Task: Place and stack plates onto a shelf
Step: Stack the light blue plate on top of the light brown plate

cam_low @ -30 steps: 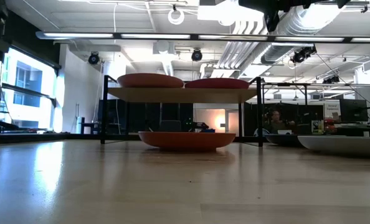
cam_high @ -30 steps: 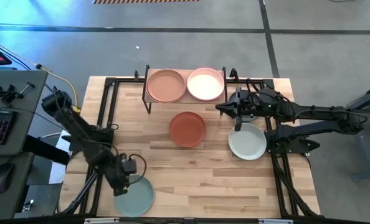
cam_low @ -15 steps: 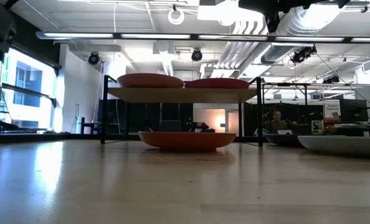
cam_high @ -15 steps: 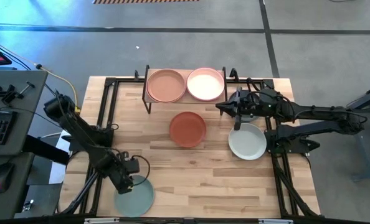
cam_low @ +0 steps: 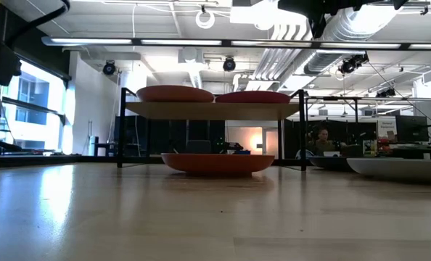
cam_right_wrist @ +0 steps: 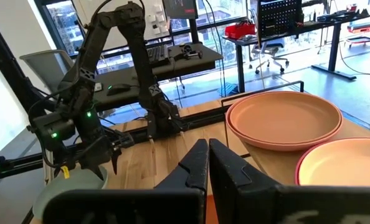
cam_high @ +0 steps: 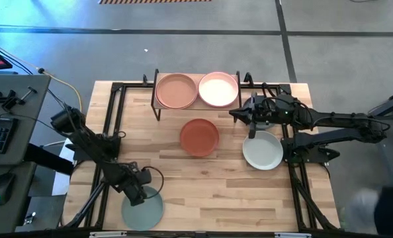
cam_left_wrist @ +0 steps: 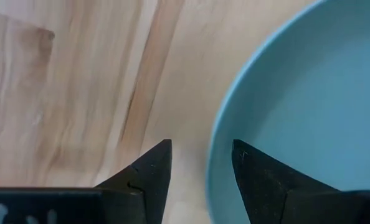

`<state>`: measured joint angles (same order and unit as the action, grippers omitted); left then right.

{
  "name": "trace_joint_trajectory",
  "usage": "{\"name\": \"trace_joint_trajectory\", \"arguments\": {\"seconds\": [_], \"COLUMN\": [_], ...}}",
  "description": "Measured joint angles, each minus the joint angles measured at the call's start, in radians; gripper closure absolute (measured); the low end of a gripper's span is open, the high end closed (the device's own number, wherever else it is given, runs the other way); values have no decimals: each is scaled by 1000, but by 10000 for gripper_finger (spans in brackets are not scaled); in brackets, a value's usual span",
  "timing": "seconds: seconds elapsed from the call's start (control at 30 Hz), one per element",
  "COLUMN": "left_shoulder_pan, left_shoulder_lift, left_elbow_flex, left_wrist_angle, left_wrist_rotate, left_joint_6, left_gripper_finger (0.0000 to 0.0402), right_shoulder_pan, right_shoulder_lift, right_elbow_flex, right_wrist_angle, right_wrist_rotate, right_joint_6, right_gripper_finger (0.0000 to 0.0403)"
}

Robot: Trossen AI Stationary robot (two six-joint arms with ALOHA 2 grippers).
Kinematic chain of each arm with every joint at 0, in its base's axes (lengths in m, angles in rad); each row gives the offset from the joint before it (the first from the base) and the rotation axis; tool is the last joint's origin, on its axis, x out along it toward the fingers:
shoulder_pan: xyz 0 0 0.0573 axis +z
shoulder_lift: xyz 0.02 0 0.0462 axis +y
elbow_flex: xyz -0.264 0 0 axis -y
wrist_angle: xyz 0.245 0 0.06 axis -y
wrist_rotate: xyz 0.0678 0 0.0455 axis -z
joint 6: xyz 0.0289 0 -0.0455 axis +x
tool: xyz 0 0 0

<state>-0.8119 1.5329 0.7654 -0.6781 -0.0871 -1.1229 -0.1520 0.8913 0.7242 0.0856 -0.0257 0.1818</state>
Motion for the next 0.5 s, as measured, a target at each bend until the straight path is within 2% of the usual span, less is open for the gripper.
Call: {"name": "trace_joint_trajectory", "arguments": {"seconds": [0.5], "left_shoulder_pan": [111], "left_shoulder_lift": [-1], "left_elbow_flex": [0], "left_wrist_angle": [-4], "left_wrist_rotate": [-14], "left_joint_6": [138], "left_gripper_finger": [377], "right_shoulder_pan": [0], "right_shoulder_lift": [0], "right_elbow_flex": [0], "right_wrist_angle": [0], "right_wrist_rotate": [0], "right_joint_6": [-7], "right_gripper_finger": [402]}}
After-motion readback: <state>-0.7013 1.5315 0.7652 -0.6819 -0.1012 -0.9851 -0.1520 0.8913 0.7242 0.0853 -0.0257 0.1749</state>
